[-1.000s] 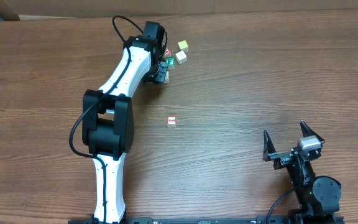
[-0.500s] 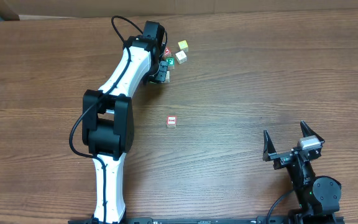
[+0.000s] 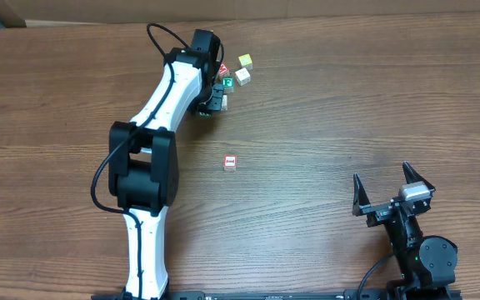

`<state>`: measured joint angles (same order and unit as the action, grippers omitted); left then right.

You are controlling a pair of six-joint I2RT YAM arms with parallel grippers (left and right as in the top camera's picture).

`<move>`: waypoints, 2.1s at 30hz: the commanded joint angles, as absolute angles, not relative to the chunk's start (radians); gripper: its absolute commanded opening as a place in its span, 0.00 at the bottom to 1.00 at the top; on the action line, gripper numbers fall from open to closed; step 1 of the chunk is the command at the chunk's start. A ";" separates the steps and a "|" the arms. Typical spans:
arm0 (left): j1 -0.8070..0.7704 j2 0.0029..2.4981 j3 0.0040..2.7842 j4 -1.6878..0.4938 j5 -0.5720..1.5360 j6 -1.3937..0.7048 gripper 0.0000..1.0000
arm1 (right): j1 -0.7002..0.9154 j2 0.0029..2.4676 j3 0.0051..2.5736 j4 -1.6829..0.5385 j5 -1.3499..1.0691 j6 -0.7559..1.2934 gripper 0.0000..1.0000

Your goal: Flip 5 blocks

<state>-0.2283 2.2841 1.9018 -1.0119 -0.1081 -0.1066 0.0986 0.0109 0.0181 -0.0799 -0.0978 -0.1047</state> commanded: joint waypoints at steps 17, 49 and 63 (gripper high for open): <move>-0.224 1.790 1.897 -1.542 -0.026 -0.317 0.09 | 0.094 0.004 0.008 -0.076 -0.099 -0.105 1.00; -0.360 1.792 1.198 -0.891 -0.035 -0.476 0.19 | 0.094 0.004 0.008 -0.076 -0.099 -0.105 1.00; -0.360 1.794 1.197 -0.877 -0.060 -0.476 0.20 | 0.094 0.004 0.008 -0.076 -0.099 -0.105 1.00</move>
